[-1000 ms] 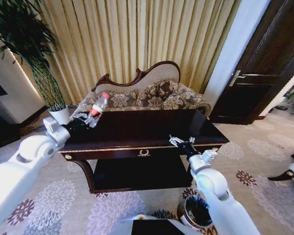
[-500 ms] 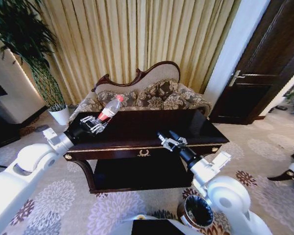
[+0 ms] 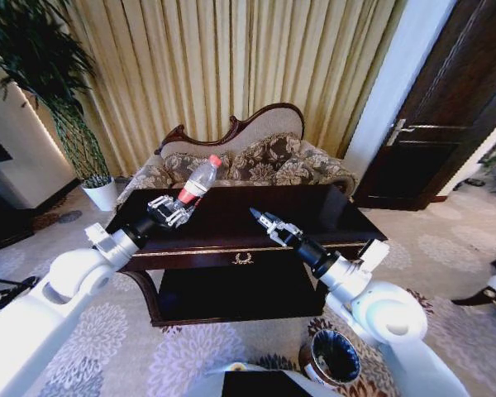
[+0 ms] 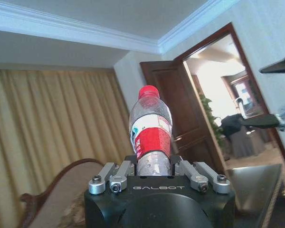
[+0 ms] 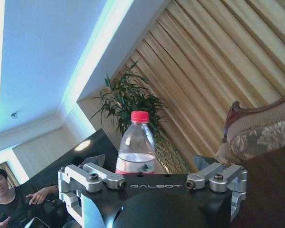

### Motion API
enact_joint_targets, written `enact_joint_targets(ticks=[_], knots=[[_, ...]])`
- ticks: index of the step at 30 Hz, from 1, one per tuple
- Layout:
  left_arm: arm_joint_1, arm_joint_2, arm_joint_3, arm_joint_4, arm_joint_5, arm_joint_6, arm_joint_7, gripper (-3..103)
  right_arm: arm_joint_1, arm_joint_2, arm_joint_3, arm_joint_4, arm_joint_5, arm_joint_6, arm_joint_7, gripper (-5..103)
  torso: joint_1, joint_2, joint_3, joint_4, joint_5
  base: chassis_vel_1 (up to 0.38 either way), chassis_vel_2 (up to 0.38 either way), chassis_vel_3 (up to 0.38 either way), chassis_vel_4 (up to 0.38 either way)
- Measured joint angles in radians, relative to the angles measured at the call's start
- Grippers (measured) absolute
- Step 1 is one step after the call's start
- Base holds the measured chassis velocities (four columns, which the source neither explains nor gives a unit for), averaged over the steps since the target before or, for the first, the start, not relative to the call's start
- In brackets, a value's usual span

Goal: Move to the front of the table and place the trash on the table into the trash bin.

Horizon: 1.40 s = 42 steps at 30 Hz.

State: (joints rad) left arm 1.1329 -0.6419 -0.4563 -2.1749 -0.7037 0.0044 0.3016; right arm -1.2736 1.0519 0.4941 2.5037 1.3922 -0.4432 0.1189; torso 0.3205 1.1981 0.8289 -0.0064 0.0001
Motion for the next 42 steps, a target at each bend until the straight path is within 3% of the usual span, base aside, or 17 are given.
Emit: enact_joint_targets(ticks=[2,4,10,23,30,42], knots=[[-0.043,-0.011,0.047,0.014,0.001,-0.001,-0.007,32,0.012,-0.009,-0.001,0.000,0.000,0.007,0.000,100,0.000,0.000,0.000,-0.0001,0.0000,0.000,0.000,0.000,0.000],[-0.165,-0.045,0.160,0.068,0.012,-0.001,-0.016,32,0.030,-0.029,0.000,-0.002,-0.010,0.015,0.000,100,0.000,0.000,0.000,-0.0005,-0.0001,0.000,0.000,0.000,0.000],[-0.306,-0.059,0.302,0.119,0.000,0.004,-0.017,32,0.041,-0.043,0.012,-0.036,-0.019,0.020,0.000,100,0.000,0.000,0.000,-0.0001,0.0000,0.000,0.000,0.000,0.000],[-0.530,-0.078,0.528,0.125,-0.037,0.045,-0.063,32,0.100,-0.045,-0.007,-0.150,-0.055,0.021,0.000,100,0.000,0.000,0.000,-0.0004,0.0000,0.000,0.000,0.000,0.000],[-0.571,-0.034,0.566,0.112,-0.050,0.047,-0.067,32,0.166,-0.040,-0.014,-0.224,-0.061,0.024,0.000,100,0.000,0.000,0.000,0.0001,-0.0001,0.000,0.000,0.000,0.000],[-0.571,-0.008,0.567,0.085,-0.064,0.047,-0.069,32,0.174,-0.037,-0.007,-0.187,-0.053,0.021,0.000,100,0.000,0.000,0.000,-0.0002,-0.0002,0.000,0.000,0.000,0.000]])
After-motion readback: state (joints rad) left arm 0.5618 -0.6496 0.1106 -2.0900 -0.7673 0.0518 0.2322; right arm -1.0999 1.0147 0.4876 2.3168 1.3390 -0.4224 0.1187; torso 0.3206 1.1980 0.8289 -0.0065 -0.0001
